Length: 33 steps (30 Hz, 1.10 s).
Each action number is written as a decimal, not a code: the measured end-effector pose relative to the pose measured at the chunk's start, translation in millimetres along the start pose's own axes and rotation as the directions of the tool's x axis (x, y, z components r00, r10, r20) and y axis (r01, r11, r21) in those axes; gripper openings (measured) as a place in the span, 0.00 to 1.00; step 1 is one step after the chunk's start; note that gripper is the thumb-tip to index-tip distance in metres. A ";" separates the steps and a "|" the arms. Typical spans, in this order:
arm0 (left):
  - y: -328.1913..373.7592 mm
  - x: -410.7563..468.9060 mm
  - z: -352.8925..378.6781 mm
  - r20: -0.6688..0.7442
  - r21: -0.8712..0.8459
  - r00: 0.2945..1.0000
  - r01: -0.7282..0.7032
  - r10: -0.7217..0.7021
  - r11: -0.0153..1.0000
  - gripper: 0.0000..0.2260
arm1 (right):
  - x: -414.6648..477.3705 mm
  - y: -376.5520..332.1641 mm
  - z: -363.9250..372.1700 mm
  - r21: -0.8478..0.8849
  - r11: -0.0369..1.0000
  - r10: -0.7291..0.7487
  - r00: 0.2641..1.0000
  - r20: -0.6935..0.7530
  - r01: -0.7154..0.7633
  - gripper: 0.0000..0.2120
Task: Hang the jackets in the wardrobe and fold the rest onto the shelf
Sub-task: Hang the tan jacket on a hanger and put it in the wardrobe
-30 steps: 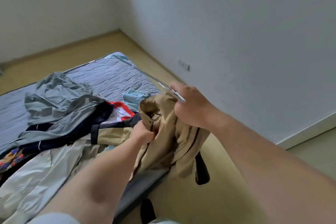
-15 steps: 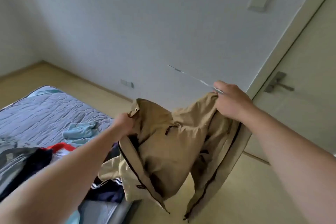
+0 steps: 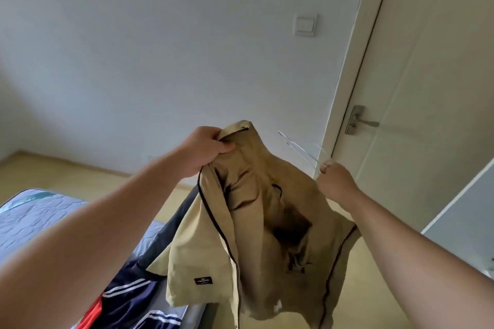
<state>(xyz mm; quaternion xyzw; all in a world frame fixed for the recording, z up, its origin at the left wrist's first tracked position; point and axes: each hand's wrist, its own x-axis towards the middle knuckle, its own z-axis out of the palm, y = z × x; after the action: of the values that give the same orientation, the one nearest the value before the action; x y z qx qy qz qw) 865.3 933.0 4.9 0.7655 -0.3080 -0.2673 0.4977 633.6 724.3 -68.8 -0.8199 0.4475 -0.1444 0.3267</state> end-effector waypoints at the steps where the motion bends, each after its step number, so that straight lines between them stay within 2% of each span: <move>1: 3.5 5.4 8.6 -0.057 0.170 0.993 -0.090 0.101 0.981 0.07 | -2.3 0.5 3.8 0.105 0.994 0.029 0.999 -0.021 -0.026 0.17; 4: 10.6 13.9 32.8 -0.041 0.542 0.942 -0.259 0.333 0.800 0.05 | -8.6 -3.1 13.5 0.346 0.937 0.097 0.989 -0.111 -0.053 0.25; 6: 11.7 20.0 41.4 -0.041 0.731 0.913 -0.250 0.406 0.635 0.15 | -10.4 -3.6 16.7 0.497 0.863 0.194 0.969 -0.154 -0.094 0.28; 8: 13.5 28.7 37.8 -0.064 0.876 0.886 -0.171 0.459 0.451 0.20 | -11.4 1.3 22.4 0.631 0.764 0.288 0.946 -0.148 -0.134 0.28; 11: 21.1 41.1 28.9 -0.034 0.978 0.867 -0.075 0.497 0.197 0.16 | -14.8 16.8 30.5 0.720 0.669 0.375 0.920 -0.112 -0.185 0.30; 14: 29.7 51.5 23.5 0.015 0.996 0.870 -0.054 0.493 0.064 0.11 | -16.5 36.9 37.5 0.757 0.601 0.469 0.880 -0.076 -0.255 0.20; 17: 40.9 61.4 18.5 0.012 0.999 0.864 -0.034 0.504 0.035 0.09 | -17.5 54.5 44.4 0.705 0.643 0.457 0.889 -0.039 -0.299 0.20; 20: 48.3 64.4 22.9 0.014 0.998 0.852 -0.040 0.523 0.038 0.10 | -14.3 55.8 49.2 0.650 0.706 0.396 0.918 -0.033 -0.281 0.21; 23: 51.5 61.7 34.2 0.066 0.996 0.834 -0.092 0.548 0.020 0.08 | -5.2 42.8 53.2 0.604 0.765 0.297 0.955 -0.023 -0.223 0.26; 25: 54.6 59.8 42.8 0.087 0.991 0.814 -0.128 0.574 0.030 0.08 | -0.4 24.3 55.5 0.568 0.807 0.193 0.981 0.002 -0.160 0.27; 27: 60.2 55.3 54.2 0.086 0.988 0.828 -0.141 0.554 0.058 0.09 | 2.6 1.5 60.1 0.535 0.838 0.114 0.993 0.021 -0.107 0.26; 30: 66.8 45.0 69.4 0.106 0.980 0.870 -0.173 0.481 0.097 0.09 | 2.9 -29.7 66.4 0.557 0.823 0.111 0.993 0.028 -0.108 0.25; 33: 66.6 31.6 73.8 0.133 0.971 0.884 -0.207 0.449 0.119 0.09 | 3.8 -46.2 69.9 0.692 0.692 0.221 0.973 0.070 -0.206 0.18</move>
<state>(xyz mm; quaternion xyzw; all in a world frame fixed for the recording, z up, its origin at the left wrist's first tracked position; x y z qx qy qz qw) 819.9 844.6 36.7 0.8371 -0.5168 0.1784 -0.0210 702.3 767.3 -90.4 -0.5781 0.4557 -0.2705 0.6204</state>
